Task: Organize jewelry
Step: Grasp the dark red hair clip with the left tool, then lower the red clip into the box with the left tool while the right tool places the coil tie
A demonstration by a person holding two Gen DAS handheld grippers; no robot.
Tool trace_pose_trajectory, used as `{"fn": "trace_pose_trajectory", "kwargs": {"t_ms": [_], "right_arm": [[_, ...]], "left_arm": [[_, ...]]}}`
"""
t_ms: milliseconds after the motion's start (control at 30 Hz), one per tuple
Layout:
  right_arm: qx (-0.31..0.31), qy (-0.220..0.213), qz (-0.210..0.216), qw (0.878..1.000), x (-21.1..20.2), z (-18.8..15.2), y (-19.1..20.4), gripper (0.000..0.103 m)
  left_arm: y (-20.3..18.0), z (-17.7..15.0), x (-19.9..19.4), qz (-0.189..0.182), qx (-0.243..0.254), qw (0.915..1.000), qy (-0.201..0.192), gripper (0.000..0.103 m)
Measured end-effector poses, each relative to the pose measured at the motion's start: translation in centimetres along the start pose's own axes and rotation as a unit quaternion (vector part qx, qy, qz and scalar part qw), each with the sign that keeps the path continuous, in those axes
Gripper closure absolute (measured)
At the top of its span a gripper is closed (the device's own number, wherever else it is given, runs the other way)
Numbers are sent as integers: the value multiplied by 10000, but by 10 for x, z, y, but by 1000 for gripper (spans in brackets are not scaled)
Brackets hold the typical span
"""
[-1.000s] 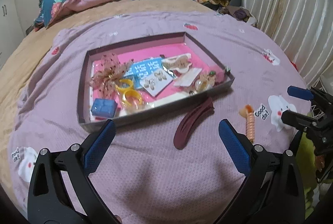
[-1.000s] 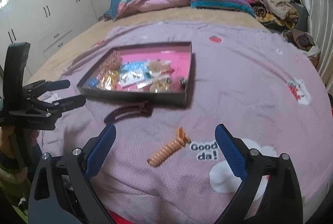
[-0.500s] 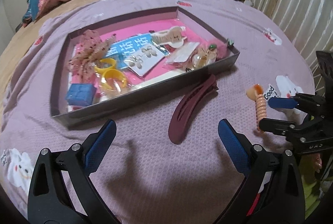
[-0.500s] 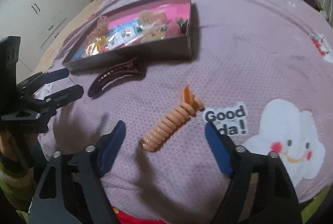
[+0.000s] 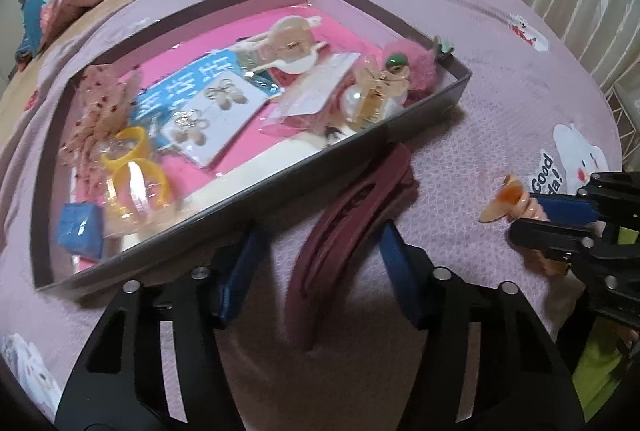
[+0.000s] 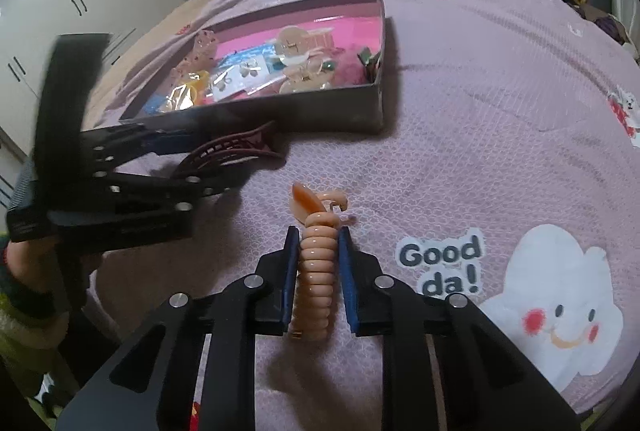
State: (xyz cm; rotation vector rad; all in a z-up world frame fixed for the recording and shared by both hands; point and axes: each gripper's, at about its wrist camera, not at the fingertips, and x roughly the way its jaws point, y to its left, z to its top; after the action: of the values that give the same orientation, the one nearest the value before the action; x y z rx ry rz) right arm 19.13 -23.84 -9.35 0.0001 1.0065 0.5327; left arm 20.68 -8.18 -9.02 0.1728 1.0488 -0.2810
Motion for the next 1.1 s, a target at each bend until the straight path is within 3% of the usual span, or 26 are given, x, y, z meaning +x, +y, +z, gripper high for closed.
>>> {"fn": "trace_pose_trajectory", "kwargs": {"t_ms": [100, 300, 600, 867, 1100], "right_arm": [[42, -53, 5, 10000, -5, 0, -3, 84], [203, -183, 10, 9996, -18, 0, -12, 84], [188, -366, 44, 9991, -33, 5, -10, 84], [61, -439, 80, 9990, -39, 8, 2, 84], [-166, -567, 170, 9981, -47, 22, 22, 84]], "left_arm": [[-7, 3, -1, 6, 133, 9999, -44, 78], [-11, 3, -6, -165, 157, 9997, -44, 89], [-7, -4, -34, -410, -80, 9987, -286, 97], [14, -13, -67, -436, -469, 9964, -558, 97], [44, -19, -97, -241, -771, 9932, -844, 97]]}}
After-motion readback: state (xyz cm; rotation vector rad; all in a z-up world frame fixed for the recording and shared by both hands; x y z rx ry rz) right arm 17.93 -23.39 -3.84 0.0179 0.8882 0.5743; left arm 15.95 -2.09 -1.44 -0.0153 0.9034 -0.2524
